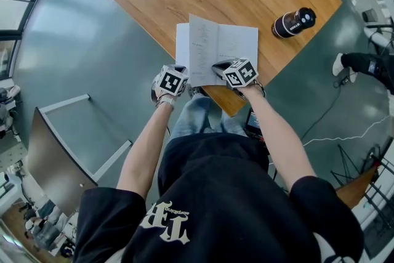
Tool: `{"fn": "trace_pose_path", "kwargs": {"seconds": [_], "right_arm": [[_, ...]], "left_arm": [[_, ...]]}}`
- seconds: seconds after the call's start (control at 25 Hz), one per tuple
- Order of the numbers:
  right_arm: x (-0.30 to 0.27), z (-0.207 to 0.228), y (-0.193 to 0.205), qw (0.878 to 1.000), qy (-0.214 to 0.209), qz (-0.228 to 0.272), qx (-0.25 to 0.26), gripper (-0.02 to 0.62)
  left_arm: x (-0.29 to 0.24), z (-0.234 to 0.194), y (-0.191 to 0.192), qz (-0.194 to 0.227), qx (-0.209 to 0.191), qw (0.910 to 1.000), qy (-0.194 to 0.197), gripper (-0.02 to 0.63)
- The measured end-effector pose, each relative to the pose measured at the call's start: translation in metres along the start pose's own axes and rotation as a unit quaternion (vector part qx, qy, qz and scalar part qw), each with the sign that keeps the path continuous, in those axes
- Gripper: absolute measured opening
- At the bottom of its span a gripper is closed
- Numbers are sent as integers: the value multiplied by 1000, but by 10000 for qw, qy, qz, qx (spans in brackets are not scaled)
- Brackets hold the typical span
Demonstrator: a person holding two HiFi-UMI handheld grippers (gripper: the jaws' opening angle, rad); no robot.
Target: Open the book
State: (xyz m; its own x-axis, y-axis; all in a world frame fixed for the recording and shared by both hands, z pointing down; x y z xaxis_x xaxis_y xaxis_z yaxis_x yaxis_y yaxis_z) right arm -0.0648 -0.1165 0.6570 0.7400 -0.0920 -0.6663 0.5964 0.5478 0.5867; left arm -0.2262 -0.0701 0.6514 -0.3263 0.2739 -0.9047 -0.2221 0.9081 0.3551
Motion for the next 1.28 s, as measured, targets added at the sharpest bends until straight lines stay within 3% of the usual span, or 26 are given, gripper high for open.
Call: {"fn": "trace_pose_path", "kwargs": {"seconds": [0.32,0.56,0.84,1.28], "right_arm": [[-34,-19,-8,9998,-50,-177,-20,-11],[-40,-25,-6,9997,96,-246,6,-11],[5,-14,10,9985,495,51,-226,-11],[133,38,97,9802,1400,692,-1220,-11]], "left_arm": [[22,-57,26,20,267,9994,-204,6],[20,-61,21,118,185,9998,-35,6],[9,-16,-17,254,-316,9987,308,6],[-39,115,-82,300,-1237,9864,1037,6]]}}
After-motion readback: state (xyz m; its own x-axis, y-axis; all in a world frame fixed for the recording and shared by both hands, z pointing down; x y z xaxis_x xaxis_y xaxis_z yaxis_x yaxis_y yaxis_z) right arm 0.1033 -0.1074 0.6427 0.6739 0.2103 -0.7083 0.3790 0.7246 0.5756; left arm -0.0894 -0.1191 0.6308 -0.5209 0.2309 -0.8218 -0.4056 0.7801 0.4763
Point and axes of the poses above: the fingertips, and each gripper's own axes: x backward along the fingers, z to its right, y out of its underside, the point moved 6 cm from there along x, backward along the fingers, and after that the axes turned 7 degrees about x, right-handed, at the moved point
